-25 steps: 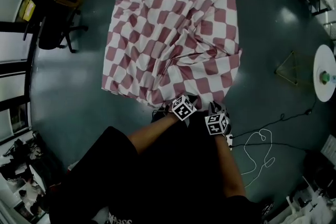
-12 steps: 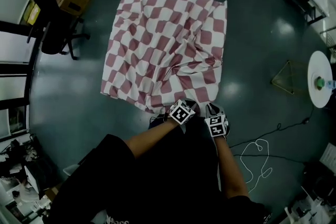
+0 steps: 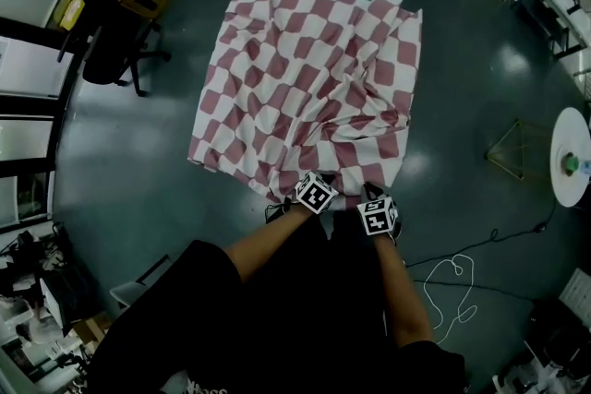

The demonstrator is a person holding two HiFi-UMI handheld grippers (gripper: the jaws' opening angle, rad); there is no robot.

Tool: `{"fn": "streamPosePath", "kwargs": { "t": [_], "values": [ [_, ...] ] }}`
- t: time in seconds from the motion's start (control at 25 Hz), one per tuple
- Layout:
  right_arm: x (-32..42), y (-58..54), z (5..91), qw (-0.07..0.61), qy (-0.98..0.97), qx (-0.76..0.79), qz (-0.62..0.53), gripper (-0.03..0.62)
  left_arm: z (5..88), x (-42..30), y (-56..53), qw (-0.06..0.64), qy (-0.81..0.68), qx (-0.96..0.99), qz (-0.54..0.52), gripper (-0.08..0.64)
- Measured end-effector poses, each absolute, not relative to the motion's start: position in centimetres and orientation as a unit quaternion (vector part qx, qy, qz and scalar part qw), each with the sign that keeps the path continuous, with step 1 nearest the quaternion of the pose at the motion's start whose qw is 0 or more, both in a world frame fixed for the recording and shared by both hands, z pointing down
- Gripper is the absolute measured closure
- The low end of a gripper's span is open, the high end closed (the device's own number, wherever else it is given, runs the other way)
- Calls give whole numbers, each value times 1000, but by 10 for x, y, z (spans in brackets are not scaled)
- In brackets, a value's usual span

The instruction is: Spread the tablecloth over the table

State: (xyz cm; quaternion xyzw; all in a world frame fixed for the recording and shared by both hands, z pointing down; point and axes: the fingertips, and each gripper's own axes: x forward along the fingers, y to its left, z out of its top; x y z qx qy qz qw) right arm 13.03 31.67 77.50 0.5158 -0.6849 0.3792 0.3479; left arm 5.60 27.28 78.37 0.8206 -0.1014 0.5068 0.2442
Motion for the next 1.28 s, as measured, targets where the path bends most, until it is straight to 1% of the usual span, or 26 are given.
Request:
{"fn": "streamPosePath", "kwargs": {
  "t": [0.16,0.28,0.4,0.48,0.6,0.76,0.84,0.92,0.96,1.04,1.2,1.28],
  "values": [
    [138,337,780,329,-644,557,409,555,787,59,291,245,-71,832,493,543],
    [142,351,777,342,-632,564,407,557,786,67,305,248,-44,835,489,543],
    [148,365,775,359,-605,579,412,557,787,76,315,272,-6,834,480,543],
    [147,373,777,357,-585,592,424,557,787,79,318,285,22,830,479,543],
    [142,377,768,347,-573,605,430,557,773,80,317,286,51,832,473,543],
    [135,349,736,313,-584,635,398,555,741,83,291,288,52,862,413,543],
    [125,333,724,325,-598,635,365,555,724,74,277,283,51,878,383,543],
    [107,312,712,354,-623,623,314,555,712,53,264,273,56,887,368,543],
    [96,299,707,356,-635,618,297,555,710,39,257,267,56,891,364,543],
    [72,273,698,324,-656,616,292,555,709,7,239,261,41,897,355,543],
    [31,216,675,220,-680,632,301,555,710,-52,197,292,-38,896,332,543],
    [6,196,666,204,-698,619,297,555,705,-75,184,302,-77,896,315,543]
  ]
}}
